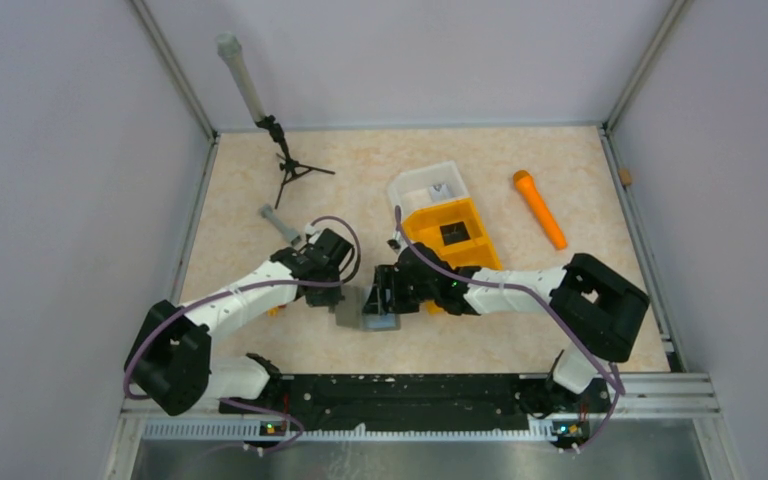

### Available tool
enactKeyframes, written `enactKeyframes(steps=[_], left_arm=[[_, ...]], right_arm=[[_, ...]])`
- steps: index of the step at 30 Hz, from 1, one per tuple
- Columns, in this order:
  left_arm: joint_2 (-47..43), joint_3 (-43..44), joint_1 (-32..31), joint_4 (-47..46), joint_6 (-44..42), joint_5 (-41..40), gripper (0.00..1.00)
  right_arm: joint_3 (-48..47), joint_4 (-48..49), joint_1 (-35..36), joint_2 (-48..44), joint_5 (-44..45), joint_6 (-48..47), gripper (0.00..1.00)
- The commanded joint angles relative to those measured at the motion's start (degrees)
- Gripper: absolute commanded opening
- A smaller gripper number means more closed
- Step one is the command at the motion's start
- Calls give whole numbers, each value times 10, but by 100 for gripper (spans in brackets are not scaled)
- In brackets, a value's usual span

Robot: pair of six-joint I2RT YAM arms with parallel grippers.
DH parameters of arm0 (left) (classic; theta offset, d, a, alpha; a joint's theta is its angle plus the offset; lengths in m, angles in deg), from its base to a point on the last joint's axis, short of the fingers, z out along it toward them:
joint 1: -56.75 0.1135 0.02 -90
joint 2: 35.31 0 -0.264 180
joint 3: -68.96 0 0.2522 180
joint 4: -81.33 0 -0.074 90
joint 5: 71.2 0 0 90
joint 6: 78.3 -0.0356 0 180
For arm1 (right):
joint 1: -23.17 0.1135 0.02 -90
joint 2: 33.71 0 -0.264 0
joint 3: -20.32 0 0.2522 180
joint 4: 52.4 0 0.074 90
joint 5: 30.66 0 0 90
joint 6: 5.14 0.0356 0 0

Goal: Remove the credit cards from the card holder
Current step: Open the card holder at the center of the board.

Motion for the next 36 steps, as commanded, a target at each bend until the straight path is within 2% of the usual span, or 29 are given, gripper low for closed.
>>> enactKeyframes(steps=[1, 7, 8, 10, 12, 14, 18, 26, 32, 34, 36], left_arm=[[-6, -5, -3, -17, 4, 7, 5], [-4, -1, -4, -14, -1, 12, 14], [-3, 1, -3, -13, -3, 14, 18], [-5, 9, -3, -4, -2, 12, 35], [-15, 20, -4, 9, -1, 5, 48], [-30, 35, -4, 26, 2, -6, 57], [-59, 72, -3, 74, 5, -28, 68], [-100, 96, -4, 102, 8, -14, 70], [-136, 74, -2, 47, 2, 50, 69], [-135, 68, -3, 36, 4, 58, 67], [-127, 66, -1, 31, 3, 67, 66]], right_arm=[[-10, 55, 4, 31, -32, 17, 62], [-15, 88, 4, 64, -54, 29, 61], [-18, 86, 5, 65, -56, 27, 61], [-30, 79, 6, 66, -57, 23, 61], [-39, 72, 6, 64, -56, 18, 61], [-44, 66, 6, 59, -53, 13, 58], [-62, 49, 7, 49, -46, -1, 49], [-95, 44, 20, 71, -55, -17, 43], [-118, 34, 33, 96, -59, -37, 42], [-113, 38, 35, 102, -63, -41, 44], [-101, 60, 35, 102, -74, -42, 51]])
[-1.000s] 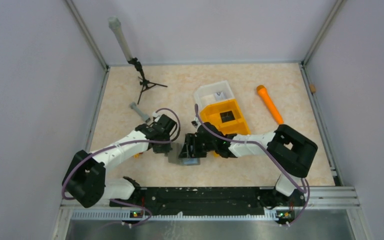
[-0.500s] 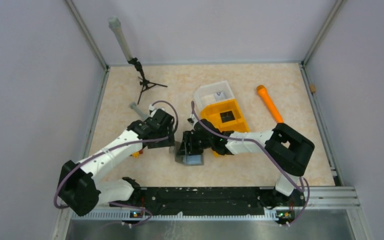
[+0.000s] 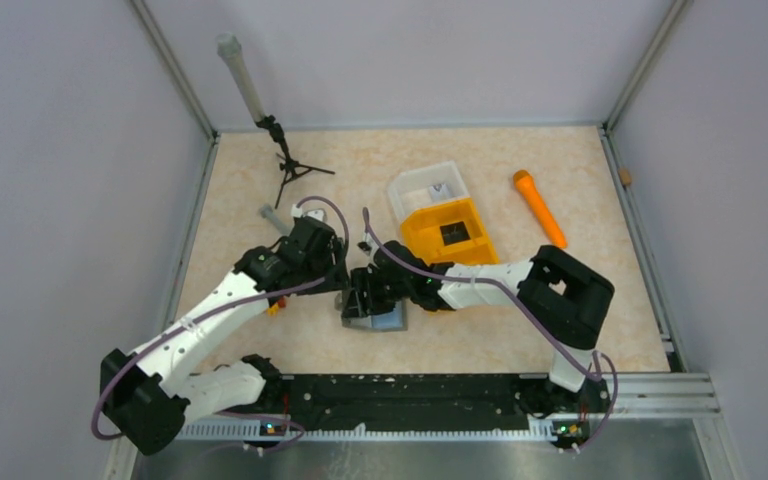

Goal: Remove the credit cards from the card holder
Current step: Open the card holder at the center of the board.

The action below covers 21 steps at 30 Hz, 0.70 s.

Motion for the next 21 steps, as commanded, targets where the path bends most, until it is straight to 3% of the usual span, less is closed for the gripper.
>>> enactKeyframes(steps=[1, 5, 10, 13, 15, 16, 17, 19, 21], left_arm=[[3, -11, 2, -37, 4, 35, 65], [-5, -23, 6, -47, 5, 50, 53], [-22, -42, 7, -76, 7, 77, 50], [-5, -42, 7, -99, 6, 116, 51], [9, -34, 7, -105, 4, 127, 51], [16, -28, 7, -104, 3, 126, 51], [21, -22, 8, -103, 1, 124, 51], [29, -16, 11, -102, -4, 123, 51], [37, -12, 14, -105, -8, 129, 51]], right_arm=[[4, 47, 7, 6, -22, -15, 54], [26, 61, 6, -23, -13, -12, 57], [55, 80, 4, -58, -5, -25, 60], [78, 113, 4, -57, -13, -22, 40], [81, 126, 3, -48, -17, -21, 15], [84, 137, 4, -45, -21, -16, 10], [89, 153, 3, -42, -26, -13, 11], [96, 175, 3, -39, -38, -11, 30], [94, 173, 4, -35, -39, -13, 35]])
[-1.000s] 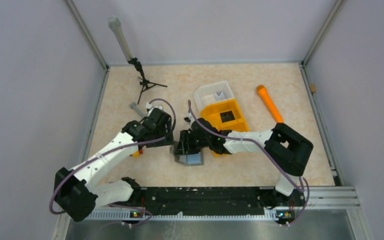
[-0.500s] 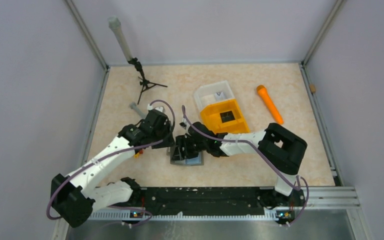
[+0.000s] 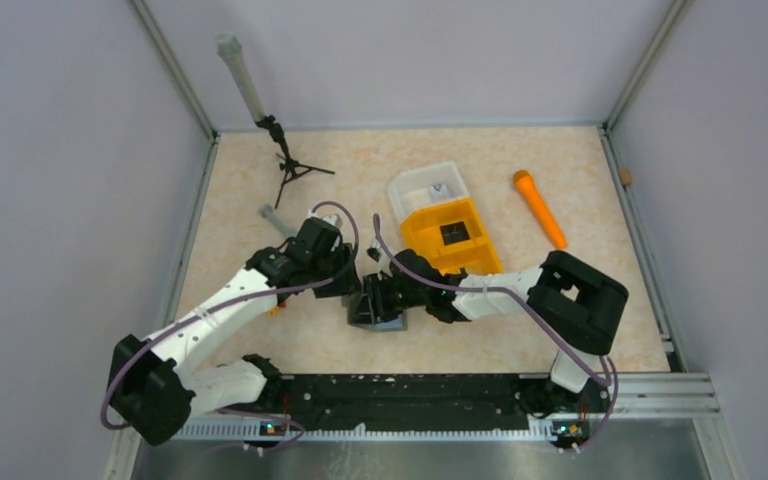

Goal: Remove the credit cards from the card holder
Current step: Open the card holder at the center of the board.

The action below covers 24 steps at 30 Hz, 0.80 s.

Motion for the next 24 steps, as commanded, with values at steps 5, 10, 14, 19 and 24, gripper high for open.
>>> enactKeyframes(steps=[5, 10, 14, 19, 24], left_arm=[[47, 20, 8, -47, -14, 48, 50], [77, 17, 10, -58, -19, 55, 49], [90, 12, 14, -59, -22, 50, 49], [88, 2, 21, -54, -21, 39, 49], [37, 8, 34, -24, -21, 15, 51]], right_arm=[[-1, 63, 2, 9, -25, -15, 51], [1, 73, 4, 21, -38, -24, 56], [5, 82, 3, 31, -37, -23, 62], [2, 78, 4, 48, -35, -21, 77], [-9, 66, 5, 64, -40, -25, 81]])
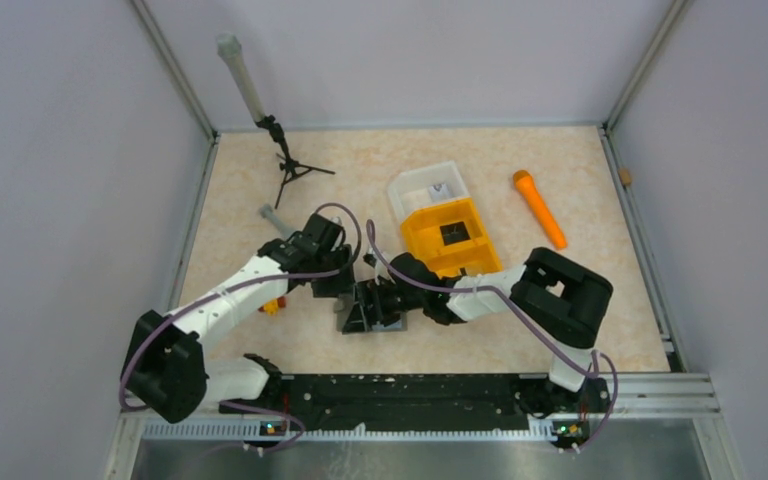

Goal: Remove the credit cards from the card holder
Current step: Open the card holder at the center of the board.

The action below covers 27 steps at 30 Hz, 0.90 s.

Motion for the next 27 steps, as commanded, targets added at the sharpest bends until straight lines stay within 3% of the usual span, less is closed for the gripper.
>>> enactKeyframes(steps=[1, 6, 10, 12, 14, 19, 27], left_arm=[[-61, 9, 9, -7, 8, -3, 52], [-99, 13, 48, 13, -4, 18, 51], [-98, 3, 53, -20, -3, 90, 46], [-82, -3, 53, -45, -1, 124, 37], [-58, -2, 54, -48, 0, 127, 21], [-32, -5, 74, -59, 0, 118, 0], [-13, -25, 78, -76, 0, 120, 0]], right_arm=[[-20, 10, 8, 24, 2, -15, 82], [-34, -13, 11, 30, 4, -24, 83], [-52, -49, 17, 30, 18, -46, 85], [-59, -67, 20, 30, 29, -54, 86], [-61, -74, 22, 29, 37, -59, 86], [-57, -78, 24, 28, 41, -61, 86], [-61, -79, 23, 29, 42, -59, 86]])
